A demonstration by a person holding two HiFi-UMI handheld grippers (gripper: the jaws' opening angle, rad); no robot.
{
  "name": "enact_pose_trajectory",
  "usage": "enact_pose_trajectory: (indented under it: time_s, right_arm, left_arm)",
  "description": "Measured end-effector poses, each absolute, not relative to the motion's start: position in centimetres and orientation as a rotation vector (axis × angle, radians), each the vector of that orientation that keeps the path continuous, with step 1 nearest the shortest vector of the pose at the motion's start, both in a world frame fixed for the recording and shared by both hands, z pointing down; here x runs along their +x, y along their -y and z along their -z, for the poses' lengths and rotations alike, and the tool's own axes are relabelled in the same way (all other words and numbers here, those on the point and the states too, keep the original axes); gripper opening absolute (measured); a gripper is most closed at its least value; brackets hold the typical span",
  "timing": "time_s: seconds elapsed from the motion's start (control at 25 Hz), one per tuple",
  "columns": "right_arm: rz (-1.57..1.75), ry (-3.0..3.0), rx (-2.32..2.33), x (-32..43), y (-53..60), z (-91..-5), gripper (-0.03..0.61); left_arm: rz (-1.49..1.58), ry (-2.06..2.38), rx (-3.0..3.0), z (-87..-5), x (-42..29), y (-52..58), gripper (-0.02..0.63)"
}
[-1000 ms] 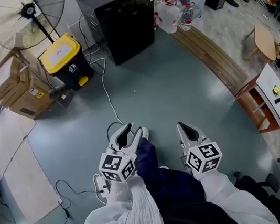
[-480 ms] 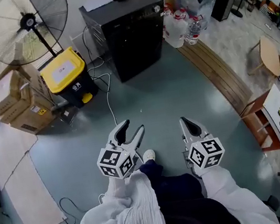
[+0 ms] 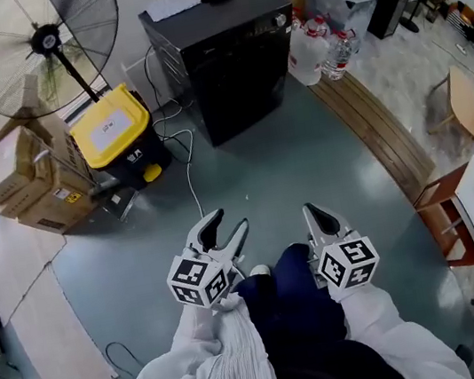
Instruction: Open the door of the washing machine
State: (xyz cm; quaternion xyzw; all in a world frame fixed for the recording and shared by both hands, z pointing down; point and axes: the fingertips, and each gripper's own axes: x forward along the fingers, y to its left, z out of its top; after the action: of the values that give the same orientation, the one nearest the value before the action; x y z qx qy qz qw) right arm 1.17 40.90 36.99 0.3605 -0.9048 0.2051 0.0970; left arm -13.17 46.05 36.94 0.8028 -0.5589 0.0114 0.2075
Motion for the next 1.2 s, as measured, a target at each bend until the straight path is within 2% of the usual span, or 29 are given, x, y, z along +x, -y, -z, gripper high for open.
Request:
enact_pose_trajectory:
  time_s: [0.36,0.92,1.2]
  right_arm:
    - [-0.659,2.671,1.019,-1.2,-33.1,-38.8,0.008]
    - [-0.600,2.752,0.897,-3.8,-9.6,-38.2,0.008]
    - [-0.681,2.707,0.827,-4.7,-5.0,-40.2,0.008]
  left_arm:
    - [-0.034,1.585,2.157,-38.9,-15.8,-39.2,0.232]
    - [0.001,1.740,2.163,-37.3,-18.7,-16.9,0.225]
    - [-0.005,1.764,2.089,-39.0,-20.0,-12.0,0.221]
